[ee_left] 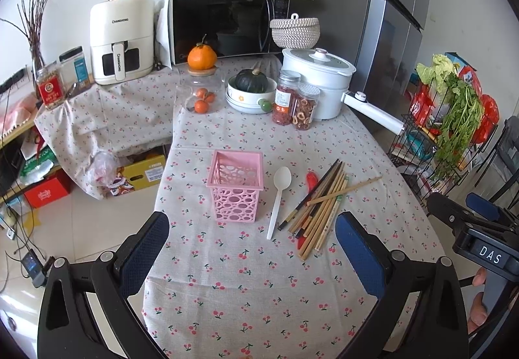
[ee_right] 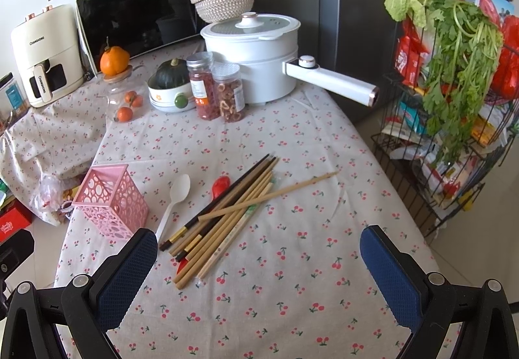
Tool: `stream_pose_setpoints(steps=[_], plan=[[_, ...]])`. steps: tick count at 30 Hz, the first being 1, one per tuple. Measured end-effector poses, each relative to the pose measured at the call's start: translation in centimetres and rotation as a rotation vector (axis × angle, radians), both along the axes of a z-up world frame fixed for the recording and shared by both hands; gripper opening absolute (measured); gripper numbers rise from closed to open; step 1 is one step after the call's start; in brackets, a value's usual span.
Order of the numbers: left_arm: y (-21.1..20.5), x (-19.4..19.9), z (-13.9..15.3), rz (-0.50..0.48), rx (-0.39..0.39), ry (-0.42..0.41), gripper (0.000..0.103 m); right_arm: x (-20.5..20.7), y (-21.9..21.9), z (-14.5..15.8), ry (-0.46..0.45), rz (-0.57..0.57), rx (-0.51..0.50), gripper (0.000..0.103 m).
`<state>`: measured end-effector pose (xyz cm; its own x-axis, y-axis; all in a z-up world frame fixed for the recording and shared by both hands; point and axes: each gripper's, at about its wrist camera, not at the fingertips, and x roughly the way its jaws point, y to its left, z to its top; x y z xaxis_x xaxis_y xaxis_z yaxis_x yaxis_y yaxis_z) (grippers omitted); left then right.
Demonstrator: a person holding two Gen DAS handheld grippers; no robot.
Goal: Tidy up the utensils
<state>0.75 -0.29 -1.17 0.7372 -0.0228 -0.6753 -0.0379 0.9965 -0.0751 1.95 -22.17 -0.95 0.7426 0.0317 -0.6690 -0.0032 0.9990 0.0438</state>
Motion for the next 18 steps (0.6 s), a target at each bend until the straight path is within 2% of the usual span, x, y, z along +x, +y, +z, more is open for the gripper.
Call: stream_pose_setpoints(steps=[18], plan=[[0.33,-0.16,0.02,0.001,-0.005,-0.002,0.103,-0.14,0.31,-0.51,0.008,0.005,0.004,0.103]])
